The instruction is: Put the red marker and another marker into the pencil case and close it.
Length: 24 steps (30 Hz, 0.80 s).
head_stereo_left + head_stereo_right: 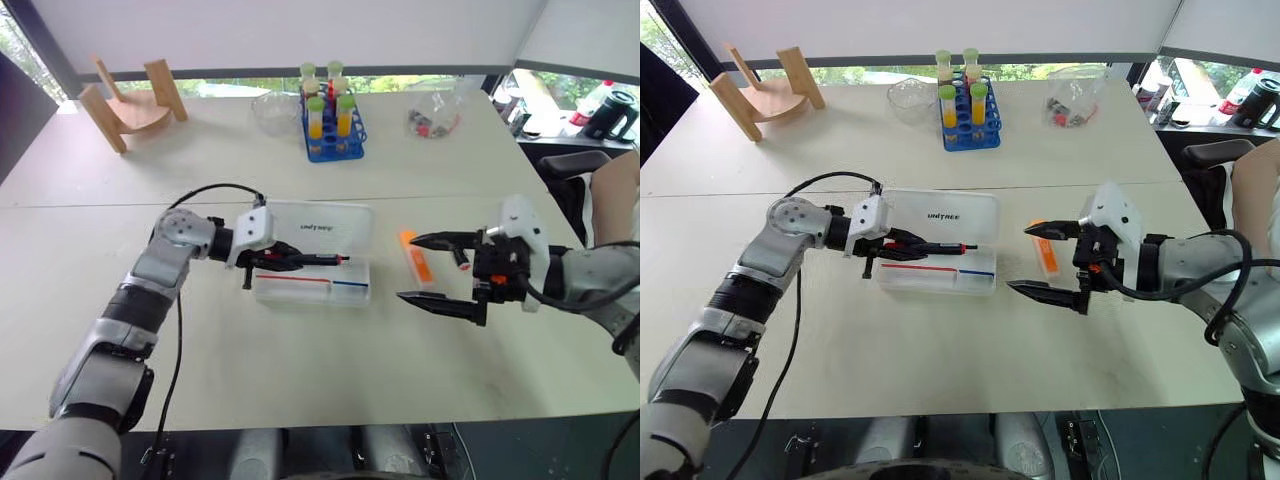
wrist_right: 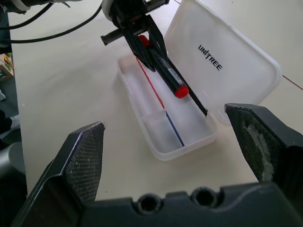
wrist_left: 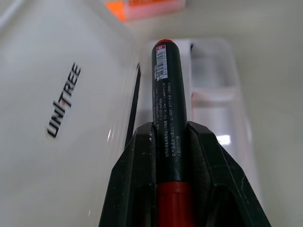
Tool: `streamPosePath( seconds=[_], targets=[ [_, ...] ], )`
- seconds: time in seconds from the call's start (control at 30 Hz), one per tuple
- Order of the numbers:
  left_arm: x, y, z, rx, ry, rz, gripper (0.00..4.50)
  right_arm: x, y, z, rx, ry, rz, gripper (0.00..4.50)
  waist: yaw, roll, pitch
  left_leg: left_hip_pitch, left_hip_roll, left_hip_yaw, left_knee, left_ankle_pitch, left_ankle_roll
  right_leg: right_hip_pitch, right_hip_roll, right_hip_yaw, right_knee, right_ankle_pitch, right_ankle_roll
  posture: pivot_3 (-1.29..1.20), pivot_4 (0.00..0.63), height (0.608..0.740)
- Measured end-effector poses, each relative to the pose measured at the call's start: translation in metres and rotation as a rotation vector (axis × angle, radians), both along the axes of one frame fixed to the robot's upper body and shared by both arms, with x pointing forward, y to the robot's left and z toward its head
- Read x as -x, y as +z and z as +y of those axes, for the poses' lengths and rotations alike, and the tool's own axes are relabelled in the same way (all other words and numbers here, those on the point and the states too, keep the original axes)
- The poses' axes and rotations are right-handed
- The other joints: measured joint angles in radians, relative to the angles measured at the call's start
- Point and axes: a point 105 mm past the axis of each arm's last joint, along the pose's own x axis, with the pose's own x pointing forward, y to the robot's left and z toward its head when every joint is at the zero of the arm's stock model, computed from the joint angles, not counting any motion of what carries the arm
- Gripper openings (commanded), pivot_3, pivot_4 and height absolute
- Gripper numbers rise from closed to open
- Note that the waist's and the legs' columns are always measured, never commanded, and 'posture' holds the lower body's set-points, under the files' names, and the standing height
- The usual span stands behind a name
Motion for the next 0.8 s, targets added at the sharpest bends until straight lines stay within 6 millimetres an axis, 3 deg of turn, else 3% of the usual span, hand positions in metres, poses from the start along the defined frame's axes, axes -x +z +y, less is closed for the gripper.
streamPosePath(
  seconds=[0.1, 0.13, 0.33, 0.47, 0.57, 0.7, 0.8],
  targets=[
    [-0.005, -0.005, -0.002, -0.012, -0.004, 0.002, 0.37, 0.003, 0.000, 0.000, -0.002, -0.016, -0.002, 4.50, 0.003, 0.000, 0.000, 0.000, 0.000, 0.000, 0.001, 0.000, 0.000, 0.000, -0.001, 0.000, 0.000, 0.000, 0.000, 0.00, 0.150, 0.740],
    [-0.005, -0.006, -0.003, -0.011, -0.008, 0.004, 1.45, 0.004, -0.001, -0.001, -0.002, -0.023, -0.002, 4.50, 0.003, 0.000, 0.000, 0.000, 0.000, 0.000, 0.001, 0.000, 0.000, 0.001, -0.001, 0.000, 0.000, 0.000, 0.000, 0.00, 0.150, 0.740],
    [-0.008, -0.005, -0.001, 0.001, 0.009, 0.017, 4.34, 0.004, -0.003, -0.002, -0.007, -0.050, 0.002, 4.50, 0.000, 0.000, 0.000, 0.000, 0.000, 0.000, 0.001, 0.000, 0.000, 0.001, 0.000, 0.000, 0.001, 0.000, 0.000, 0.00, 0.150, 0.740],
    [-0.003, 0.014, 0.006, 0.075, 0.022, 0.030, 4.46, -0.009, -0.003, -0.003, -0.028, -0.132, -0.024, 4.50, -0.006, 0.000, 0.000, 0.000, 0.000, 0.000, 0.001, 0.000, 0.000, 0.000, 0.000, 0.000, 0.001, 0.000, 0.000, 0.00, 0.150, 0.740],
    [0.012, 0.036, 0.024, 0.148, 0.069, 0.068, 4.46, -0.026, -0.017, -0.014, 0.029, -0.263, -0.018, 4.50, -0.008, 0.000, 0.000, 0.000, 0.001, -0.001, 0.000, 0.000, 0.000, -0.001, 0.000, 0.001, 0.001, 0.000, 0.000, 0.00, 0.150, 0.740],
    [0.053, 0.054, 0.060, 0.214, 0.150, 0.172, 4.46, -0.051, -0.032, -0.021, 0.000, -0.459, 0.035, 4.50, -0.028, 0.002, 0.001, 0.000, 0.003, -0.003, -0.001, 0.000, 0.000, -0.001, 0.000, 0.001, 0.002, 0.000, 0.000, 0.00, 0.150, 0.740],
    [0.077, 0.057, 0.073, 0.254, 0.211, 0.227, 4.46, -0.065, -0.046, -0.024, -0.013, -0.569, 0.101, 4.50, -0.027, 0.002, 0.001, 0.001, 0.003, -0.003, 0.000, 0.000, -0.001, 0.000, 0.000, 0.001, 0.002, 0.000, 0.000, 0.00, 0.150, 0.740]
  ],
)
